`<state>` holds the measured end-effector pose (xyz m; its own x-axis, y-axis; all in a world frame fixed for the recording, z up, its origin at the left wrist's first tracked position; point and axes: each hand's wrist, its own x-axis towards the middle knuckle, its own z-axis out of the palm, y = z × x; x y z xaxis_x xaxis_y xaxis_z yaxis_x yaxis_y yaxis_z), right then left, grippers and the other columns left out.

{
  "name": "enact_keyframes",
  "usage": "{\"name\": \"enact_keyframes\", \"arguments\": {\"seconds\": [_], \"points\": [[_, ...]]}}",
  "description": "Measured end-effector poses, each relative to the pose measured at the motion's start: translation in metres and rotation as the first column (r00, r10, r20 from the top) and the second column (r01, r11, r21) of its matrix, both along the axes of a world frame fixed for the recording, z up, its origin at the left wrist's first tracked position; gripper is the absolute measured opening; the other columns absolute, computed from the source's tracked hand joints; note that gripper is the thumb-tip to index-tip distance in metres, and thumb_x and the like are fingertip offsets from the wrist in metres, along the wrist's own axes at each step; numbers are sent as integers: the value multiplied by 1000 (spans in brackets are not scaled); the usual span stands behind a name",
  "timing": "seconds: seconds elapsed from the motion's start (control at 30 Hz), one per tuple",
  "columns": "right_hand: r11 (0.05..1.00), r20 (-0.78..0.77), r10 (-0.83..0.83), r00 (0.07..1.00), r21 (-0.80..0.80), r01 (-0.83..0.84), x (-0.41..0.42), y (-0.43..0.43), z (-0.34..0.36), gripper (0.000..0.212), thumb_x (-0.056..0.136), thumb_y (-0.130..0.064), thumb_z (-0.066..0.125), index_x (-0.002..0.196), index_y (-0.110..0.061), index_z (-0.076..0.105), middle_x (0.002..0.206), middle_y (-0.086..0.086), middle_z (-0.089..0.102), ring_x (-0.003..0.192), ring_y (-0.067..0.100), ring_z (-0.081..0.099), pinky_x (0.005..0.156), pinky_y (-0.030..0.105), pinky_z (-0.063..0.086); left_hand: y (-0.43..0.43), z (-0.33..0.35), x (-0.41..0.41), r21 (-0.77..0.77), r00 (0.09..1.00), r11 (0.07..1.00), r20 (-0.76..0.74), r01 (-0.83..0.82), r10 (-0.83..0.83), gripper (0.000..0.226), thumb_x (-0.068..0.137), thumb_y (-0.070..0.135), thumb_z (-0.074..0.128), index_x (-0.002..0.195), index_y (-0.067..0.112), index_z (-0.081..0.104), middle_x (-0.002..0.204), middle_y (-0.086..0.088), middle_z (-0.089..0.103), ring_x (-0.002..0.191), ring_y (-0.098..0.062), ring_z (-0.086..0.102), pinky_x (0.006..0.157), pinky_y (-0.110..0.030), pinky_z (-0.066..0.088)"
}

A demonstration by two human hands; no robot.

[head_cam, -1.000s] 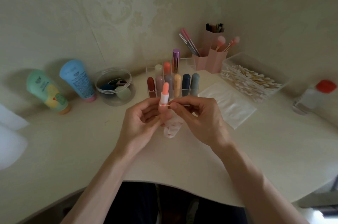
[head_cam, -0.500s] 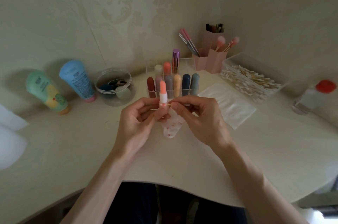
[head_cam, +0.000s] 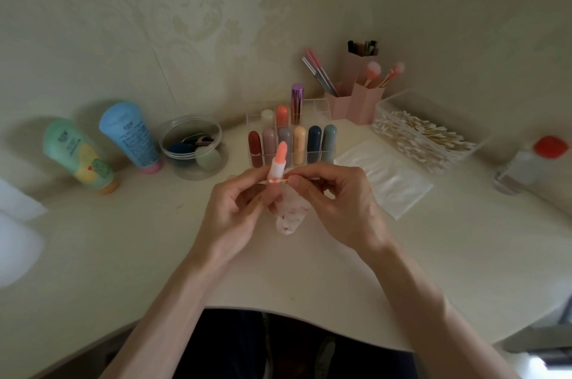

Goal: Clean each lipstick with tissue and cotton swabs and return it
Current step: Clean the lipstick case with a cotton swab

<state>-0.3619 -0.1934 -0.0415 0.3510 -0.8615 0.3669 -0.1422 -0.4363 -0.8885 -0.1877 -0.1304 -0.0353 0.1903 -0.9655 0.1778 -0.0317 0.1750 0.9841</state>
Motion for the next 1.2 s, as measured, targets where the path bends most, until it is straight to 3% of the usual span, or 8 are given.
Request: {"name": "enact_keyframes", "arguments": {"seconds": [0.17,0.37,0.47,0.53,0.63,0.9,1.07,1.2], "points": [[1000,13,-12,1000,-10,13,0,-1,1,11,96,-11,75,105,-12,82,93,-7,80,83,20,72,78,44,56,0,4,-2,12,994,998,-88,-66,67,24,89,4,73,113,5,72,98,-8,79,86,-19,75,76,-26,60],[1000,11,-19,1000,-8,19,0,0,0,11,96,-12,75,104,-12,82,92,-7,80,83,20,72,79,44,56,2,5,-2,14,998,1000,-65,23,-22,32,86,5,74,118,11,70,106,-6,78,95,-15,74,82,-22,58],[1000,-7,5,1000,-27,-5,1,1,0,10,96,-12,75,103,-12,82,92,-7,79,82,20,72,77,44,56,1,1,-1,11,999,1000,-35,-6,7,31,86,1,75,116,11,72,104,-3,78,93,-14,75,76,-20,57],[999,-7,5,1000,-31,-5,1,1,-1,10,96,-12,75,103,-12,82,92,-6,79,81,21,71,76,44,55,1,1,-1,22,999,1000,-31,-17,18,29,89,3,73,117,10,73,104,-5,78,88,-12,73,72,-19,55],[999,-7,4,1000,-32,-4,0,0,-1,10,96,-11,75,103,-13,82,92,-8,79,81,21,71,76,43,55,1,0,0,14,1000,1000,-6,-10,10,32,93,0,67,124,5,71,113,-14,75,94,-12,72,77,-18,55],[1000,5,-17,1000,-20,17,0,-2,-1,11,96,-11,75,104,-12,82,92,-5,79,82,23,71,78,48,55,2,4,-2,27,995,998,-76,-59,61,23,92,2,72,114,4,71,98,-7,79,87,-29,73,72,-25,60],[1000,16,-8,1000,-9,8,-1,0,0,11,96,-11,75,105,-13,82,93,-7,79,84,22,72,79,49,56,3,6,-3,22,996,1000,-86,8,-7,34,82,11,76,115,13,71,106,-4,79,96,-15,75,79,-21,58],[1000,1,6,1000,-29,-6,1,0,-1,11,96,-12,75,104,-15,82,92,-8,79,81,22,70,77,49,55,3,5,-2,47,995,999,-98,-7,12,35,81,11,76,116,8,72,94,-2,79,83,-9,73,70,-17,55]]}}
